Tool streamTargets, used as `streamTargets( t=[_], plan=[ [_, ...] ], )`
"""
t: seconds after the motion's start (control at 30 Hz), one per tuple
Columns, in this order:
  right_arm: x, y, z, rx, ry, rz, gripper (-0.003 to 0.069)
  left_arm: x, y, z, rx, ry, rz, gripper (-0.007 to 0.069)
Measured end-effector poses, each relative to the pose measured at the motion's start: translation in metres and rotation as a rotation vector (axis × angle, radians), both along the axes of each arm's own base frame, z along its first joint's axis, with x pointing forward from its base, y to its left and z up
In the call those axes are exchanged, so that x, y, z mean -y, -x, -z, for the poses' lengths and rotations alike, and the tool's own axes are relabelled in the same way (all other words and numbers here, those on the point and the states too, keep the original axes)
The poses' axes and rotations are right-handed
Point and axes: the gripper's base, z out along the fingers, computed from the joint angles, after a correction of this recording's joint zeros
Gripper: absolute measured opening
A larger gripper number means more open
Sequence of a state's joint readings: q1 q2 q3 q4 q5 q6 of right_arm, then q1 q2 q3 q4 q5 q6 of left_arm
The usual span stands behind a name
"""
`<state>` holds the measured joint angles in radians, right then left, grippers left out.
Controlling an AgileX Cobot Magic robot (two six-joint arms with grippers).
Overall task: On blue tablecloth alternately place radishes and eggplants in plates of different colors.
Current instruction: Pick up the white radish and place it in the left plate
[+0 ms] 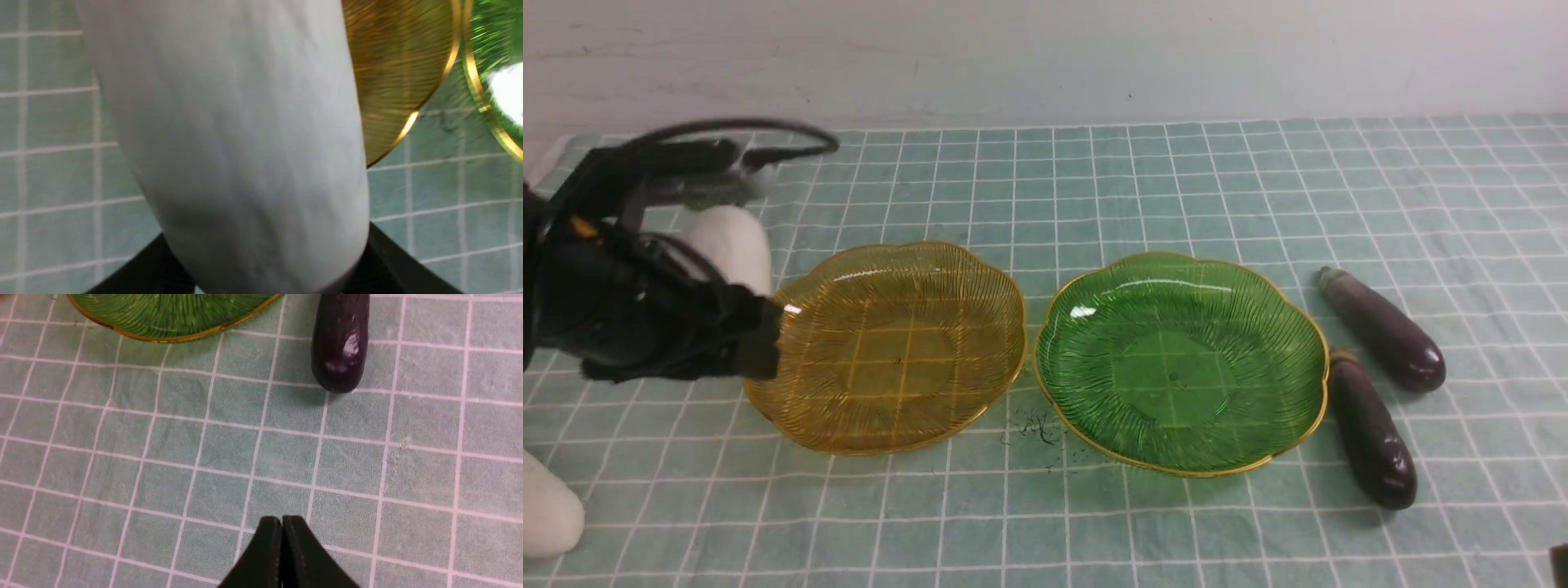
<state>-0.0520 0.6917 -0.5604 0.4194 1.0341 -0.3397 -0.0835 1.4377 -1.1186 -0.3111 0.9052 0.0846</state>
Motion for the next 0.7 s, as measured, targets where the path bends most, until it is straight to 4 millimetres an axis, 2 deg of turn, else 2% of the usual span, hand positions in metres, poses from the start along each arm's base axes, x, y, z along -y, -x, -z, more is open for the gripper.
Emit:
streamTargets(
  t=[0.07, 0.13, 0.27, 0.4, 0.47, 0.6, 0.7],
  plan=[
    [0.000, 0.000, 0.000, 0.001, -0.005, 0.000, -0.0015, 0.012, -0.025, 0.014, -0.029, 0.113, -0.008, 0.0405],
    [0.000, 0.000, 0.000, 0.001, -0.006, 0.000, -0.0015, 0.020, -0.042, 0.029, -0.043, 0.156, -0.001, 0.0405],
    [-0.001, 0.000, 0.000, 0.001, -0.009, 0.000, -0.0015, 0.034, -0.064, 0.059, -0.080, 0.162, 0.038, 0.0405],
    [-0.001, 0.000, 0.000, 0.001, -0.009, -0.001, -0.0015, 0.038, -0.071, 0.078, -0.124, 0.154, 0.059, 0.0439],
    [-0.001, 0.000, 0.000, 0.001, -0.008, -0.002, -0.0015, 0.038, -0.073, 0.085, -0.140, 0.150, 0.060, 0.0496],
    [-0.001, 0.000, 0.000, 0.002, -0.007, -0.003, -0.0015, 0.039, -0.073, 0.087, -0.156, 0.151, 0.068, 0.0574],
    [-0.001, 0.000, 0.000, 0.002, -0.007, -0.003, -0.0015, 0.039, -0.073, 0.079, -0.168, 0.159, 0.089, 0.0582]
  ],
)
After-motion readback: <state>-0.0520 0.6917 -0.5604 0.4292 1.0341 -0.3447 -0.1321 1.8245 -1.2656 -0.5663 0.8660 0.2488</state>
